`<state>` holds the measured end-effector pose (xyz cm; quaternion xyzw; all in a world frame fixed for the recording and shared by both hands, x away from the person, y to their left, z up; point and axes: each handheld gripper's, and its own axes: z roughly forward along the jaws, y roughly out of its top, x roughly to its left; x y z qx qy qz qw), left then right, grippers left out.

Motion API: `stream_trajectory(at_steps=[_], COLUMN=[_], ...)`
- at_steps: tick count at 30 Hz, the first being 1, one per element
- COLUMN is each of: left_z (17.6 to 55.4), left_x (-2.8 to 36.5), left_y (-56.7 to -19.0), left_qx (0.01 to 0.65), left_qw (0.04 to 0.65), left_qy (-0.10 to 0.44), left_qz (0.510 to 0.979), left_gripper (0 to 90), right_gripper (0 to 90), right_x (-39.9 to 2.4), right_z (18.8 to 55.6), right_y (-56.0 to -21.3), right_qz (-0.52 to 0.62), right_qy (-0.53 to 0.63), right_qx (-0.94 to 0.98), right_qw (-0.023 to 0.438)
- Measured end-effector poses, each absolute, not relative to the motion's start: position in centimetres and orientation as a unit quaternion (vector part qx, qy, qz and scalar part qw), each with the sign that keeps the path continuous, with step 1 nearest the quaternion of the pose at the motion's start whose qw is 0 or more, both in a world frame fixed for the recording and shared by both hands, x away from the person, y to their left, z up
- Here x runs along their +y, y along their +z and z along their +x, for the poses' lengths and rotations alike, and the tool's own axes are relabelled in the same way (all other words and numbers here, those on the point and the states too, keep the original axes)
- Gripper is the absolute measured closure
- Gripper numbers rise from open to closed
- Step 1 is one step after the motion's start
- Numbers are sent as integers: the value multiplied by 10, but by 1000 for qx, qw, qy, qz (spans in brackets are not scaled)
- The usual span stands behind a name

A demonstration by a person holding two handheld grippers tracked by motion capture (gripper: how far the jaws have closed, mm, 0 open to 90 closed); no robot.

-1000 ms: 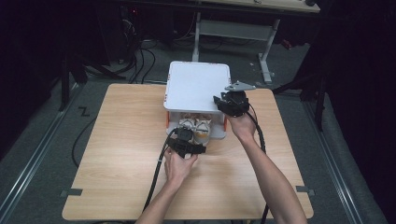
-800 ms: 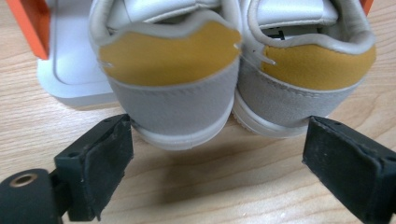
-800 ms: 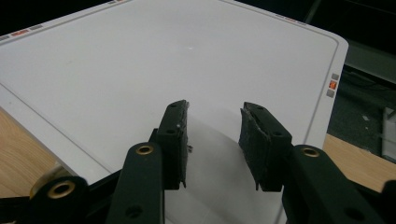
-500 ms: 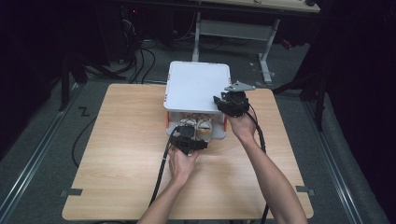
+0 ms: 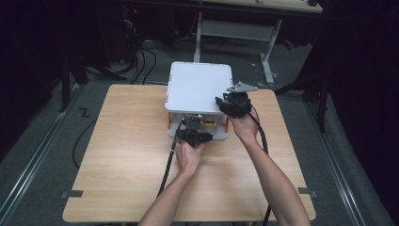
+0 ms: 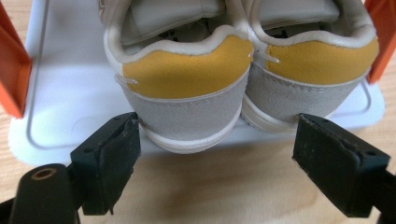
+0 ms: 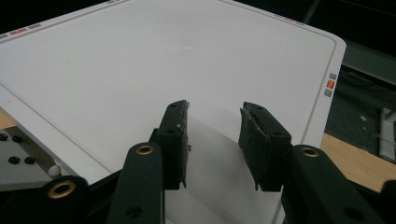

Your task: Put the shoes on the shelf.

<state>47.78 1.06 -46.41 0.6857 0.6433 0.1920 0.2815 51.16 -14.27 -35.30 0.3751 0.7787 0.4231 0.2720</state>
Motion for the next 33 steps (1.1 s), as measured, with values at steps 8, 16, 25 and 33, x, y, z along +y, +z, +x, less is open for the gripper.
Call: stream_trajectory(at_steps=[8,16,25,33], left_z=[485,489,494,492], left_x=[15,20,22,31], left_y=[-468,-472,-477,-474], left_qx=[628,599,603,594], left_qw=[307,319,332,350], left_qy=[213,236,252,221], left_qz=[682,696,680,690], left_gripper=[201,284,292,251], right_gripper=[636,648,652,653], right_x=[-145,-144,-143,-143], right_z=[513,513,513,512], right_y=[-355,-355,-356,-355], right_qz=[389,390,390,389], right_qy=[437,437,438,437], right_qx=[770,769,769,769], right_qw=[254,255,257,258])
